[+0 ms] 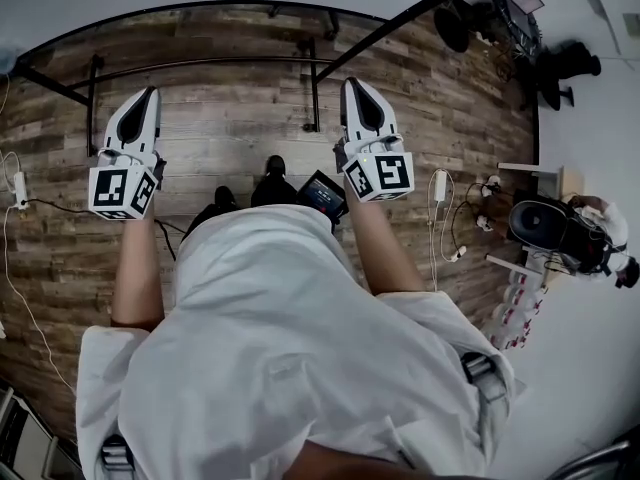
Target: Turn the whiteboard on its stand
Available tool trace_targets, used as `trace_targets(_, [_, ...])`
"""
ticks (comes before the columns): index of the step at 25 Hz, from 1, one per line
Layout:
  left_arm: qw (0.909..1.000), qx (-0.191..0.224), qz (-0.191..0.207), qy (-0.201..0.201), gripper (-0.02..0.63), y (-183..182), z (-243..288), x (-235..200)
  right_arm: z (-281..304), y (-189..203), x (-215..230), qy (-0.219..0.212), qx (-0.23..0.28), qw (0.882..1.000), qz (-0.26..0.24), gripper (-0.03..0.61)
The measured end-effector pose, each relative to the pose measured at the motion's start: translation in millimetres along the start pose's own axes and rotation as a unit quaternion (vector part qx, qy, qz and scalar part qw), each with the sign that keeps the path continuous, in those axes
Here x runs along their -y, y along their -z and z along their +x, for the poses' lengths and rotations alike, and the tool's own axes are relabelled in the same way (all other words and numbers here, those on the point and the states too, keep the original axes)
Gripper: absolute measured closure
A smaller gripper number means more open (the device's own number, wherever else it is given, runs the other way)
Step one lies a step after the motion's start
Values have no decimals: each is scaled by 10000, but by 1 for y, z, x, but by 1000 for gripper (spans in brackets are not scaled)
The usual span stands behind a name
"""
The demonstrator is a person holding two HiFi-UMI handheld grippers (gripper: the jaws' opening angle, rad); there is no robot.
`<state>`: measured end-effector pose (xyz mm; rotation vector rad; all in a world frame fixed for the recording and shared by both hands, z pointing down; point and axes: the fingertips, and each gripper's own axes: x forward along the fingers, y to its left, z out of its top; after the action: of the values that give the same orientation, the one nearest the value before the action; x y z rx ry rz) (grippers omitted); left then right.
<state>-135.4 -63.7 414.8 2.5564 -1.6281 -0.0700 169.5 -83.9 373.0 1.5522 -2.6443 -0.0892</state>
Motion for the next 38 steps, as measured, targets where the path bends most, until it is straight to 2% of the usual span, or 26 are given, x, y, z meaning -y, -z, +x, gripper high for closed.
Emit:
trace_targets(7, [9999, 117, -18, -15, 604, -4, -13, 8, -15, -15, -22, -466, 235, 9980, -364, 581])
trace_targets(11, [9998, 119, 12, 145, 604, -13, -1, 29, -17, -20, -3, -415, 234, 9985, -287, 581])
trace_targets(15, [9990, 135, 279, 332, 604, -22, 13, 62, -33, -11, 12, -375, 230, 9987, -248, 581])
trace_targets(22, [9987, 51, 500, 70, 604, -23, 26, 83, -46, 7, 39, -113, 142, 9997, -183, 581])
trace_targets(30, [9993, -32, 337, 170, 604, -12, 32, 103, -49, 18, 46, -170, 136, 9998, -41, 581])
trace_targets(38, [9989, -19, 427, 164, 604, -16, 31, 111, -50, 19, 43, -223, 154, 9996, 26, 581])
